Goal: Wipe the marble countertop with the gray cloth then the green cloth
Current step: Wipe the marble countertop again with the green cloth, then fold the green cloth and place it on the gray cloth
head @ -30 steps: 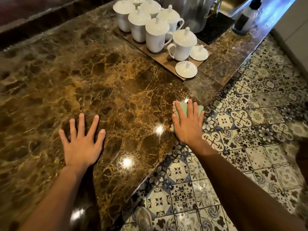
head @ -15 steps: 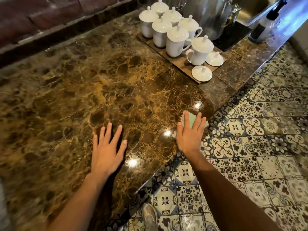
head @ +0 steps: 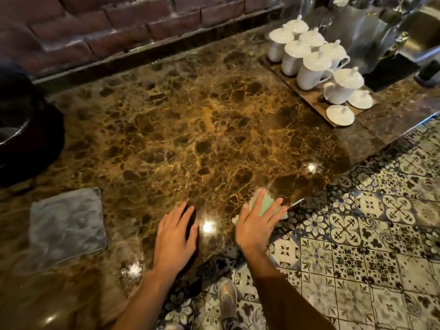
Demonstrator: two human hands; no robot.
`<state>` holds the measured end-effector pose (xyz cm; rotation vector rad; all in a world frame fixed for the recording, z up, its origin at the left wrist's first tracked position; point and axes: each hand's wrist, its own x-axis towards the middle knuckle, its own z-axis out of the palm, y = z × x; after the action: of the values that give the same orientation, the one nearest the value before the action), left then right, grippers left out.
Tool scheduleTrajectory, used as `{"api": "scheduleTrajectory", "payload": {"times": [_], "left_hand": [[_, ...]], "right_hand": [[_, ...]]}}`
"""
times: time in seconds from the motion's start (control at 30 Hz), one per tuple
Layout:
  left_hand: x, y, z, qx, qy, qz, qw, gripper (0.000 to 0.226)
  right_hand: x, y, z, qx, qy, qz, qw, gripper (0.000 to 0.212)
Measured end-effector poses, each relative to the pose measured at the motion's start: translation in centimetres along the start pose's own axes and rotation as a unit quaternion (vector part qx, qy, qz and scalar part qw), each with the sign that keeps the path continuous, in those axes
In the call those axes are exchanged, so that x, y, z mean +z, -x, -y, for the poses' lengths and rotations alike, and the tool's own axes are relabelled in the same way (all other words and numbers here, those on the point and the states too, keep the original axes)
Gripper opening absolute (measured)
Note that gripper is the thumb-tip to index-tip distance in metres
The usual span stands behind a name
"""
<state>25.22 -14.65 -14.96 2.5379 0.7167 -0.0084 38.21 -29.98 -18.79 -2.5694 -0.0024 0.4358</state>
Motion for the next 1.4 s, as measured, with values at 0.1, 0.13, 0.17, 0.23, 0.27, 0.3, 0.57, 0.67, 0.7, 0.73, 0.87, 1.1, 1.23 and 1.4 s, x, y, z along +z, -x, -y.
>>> {"api": "scheduleTrajectory", "payload": {"times": [0.1,0.13,0.17,0.23,0.27,0.3,0.57,0.67,0.7,0.73,0.87,1.1,1.23,1.4], "left_hand": [[-1.2,3.0,2.6,-0.040,0.029,-0.013,0.999,0.049],[-1.6,4.0,3.4,-0.054,0.040,-0.011,0.998,0.045],[-2.1,5.0,4.2,-0.070,0.048,-0.010,0.996,0.039],[-2.8,6.8,5.5,-0.096,0.065,-0.017,0.993,0.030],[-3.2,7.7,6.3,-0.110,0.077,-0.022,0.991,0.027],[-3.5,8.5,7.0,-0.124,0.088,-0.022,0.988,0.026],[-6.0,13.3,12.2,-0.183,0.146,-0.007,0.972,0.036],[-6.8,14.5,14.3,-0.195,0.144,-0.002,0.970,0.036],[-6.9,14.8,14.9,-0.195,0.139,-0.004,0.971,0.034],[-6.9,15.1,15.5,-0.197,0.131,-0.006,0.972,0.031],[-6.9,16.2,17.5,-0.207,0.097,-0.011,0.974,0.002],[-8.3,17.4,18.2,-0.259,0.212,-0.039,0.941,0.015],[-10.9,17.4,18.2,-0.242,0.354,-0.042,0.903,0.019],[-16.1,17.1,17.1,-0.149,0.463,-0.086,0.870,0.018]], "right_hand": [[2.9,4.6,1.9,0.000,-0.004,0.025,1.000,0.066],[3.8,6.2,2.6,-0.002,-0.004,0.037,0.999,0.067],[4.9,7.8,3.3,-0.002,-0.005,0.045,0.999,0.068],[6.8,10.9,4.5,0.003,-0.006,0.062,0.998,0.069],[7.5,12.6,5.4,0.007,-0.004,0.077,0.997,0.069],[8.4,14.2,6.1,0.010,-0.003,0.088,0.996,0.070],[11.7,22.9,11.8,0.037,0.002,0.231,0.972,0.073],[11.7,24.9,13.1,-0.043,0.054,0.272,0.960,0.091],[12.1,25.4,13.5,-0.059,0.057,0.282,0.956,0.111],[12.4,25.7,14.2,-0.037,0.044,0.291,0.955,0.119],[13.0,28.5,16.4,0.009,0.028,0.344,0.938,0.067],[10.9,28.1,17.3,-0.005,0.034,0.387,0.922,0.055],[10.7,27.4,16.9,0.034,-0.069,0.418,0.905,0.093],[5.7,27.8,17.8,-0.190,-0.086,0.302,0.930,0.045]]}}
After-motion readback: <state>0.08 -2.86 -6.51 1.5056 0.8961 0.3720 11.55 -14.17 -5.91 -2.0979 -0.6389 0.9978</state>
